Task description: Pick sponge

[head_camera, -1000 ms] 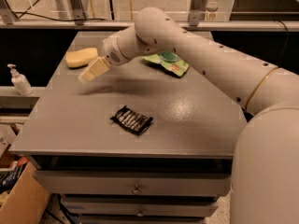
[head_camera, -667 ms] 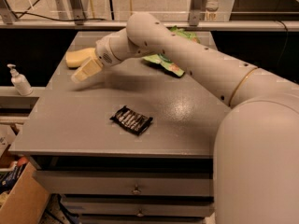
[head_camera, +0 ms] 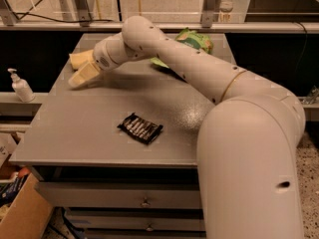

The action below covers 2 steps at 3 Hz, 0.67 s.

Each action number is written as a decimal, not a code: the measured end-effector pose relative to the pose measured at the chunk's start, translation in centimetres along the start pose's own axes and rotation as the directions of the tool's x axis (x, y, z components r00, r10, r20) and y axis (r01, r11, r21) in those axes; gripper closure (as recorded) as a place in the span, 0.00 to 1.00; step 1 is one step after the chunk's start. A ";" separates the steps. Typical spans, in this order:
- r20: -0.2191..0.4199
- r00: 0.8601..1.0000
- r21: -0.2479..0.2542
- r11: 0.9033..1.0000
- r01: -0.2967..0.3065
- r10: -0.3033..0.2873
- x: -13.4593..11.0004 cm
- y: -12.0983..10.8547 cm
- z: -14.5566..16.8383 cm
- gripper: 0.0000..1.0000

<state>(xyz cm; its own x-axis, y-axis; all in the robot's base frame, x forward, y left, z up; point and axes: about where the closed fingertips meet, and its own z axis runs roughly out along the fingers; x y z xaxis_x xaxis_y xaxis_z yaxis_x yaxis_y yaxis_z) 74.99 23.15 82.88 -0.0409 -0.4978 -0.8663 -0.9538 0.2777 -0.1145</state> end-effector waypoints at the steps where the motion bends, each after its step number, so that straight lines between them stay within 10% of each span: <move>1: -0.036 0.999 0.025 1.000 -0.003 0.004 0.8 -1.8 0.8 0.18; 2: -0.058 0.998 0.039 0.999 -0.009 0.011 1.4 -2.8 1.0 0.41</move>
Offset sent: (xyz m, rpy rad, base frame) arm 0.0431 -0.0176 -0.0152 -0.0775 0.0046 -0.0753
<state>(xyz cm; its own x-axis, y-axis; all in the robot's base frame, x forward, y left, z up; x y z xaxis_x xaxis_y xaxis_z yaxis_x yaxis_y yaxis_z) 77.89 22.53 81.50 -0.0684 -0.5416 -0.8378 -0.9412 0.3137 -0.1259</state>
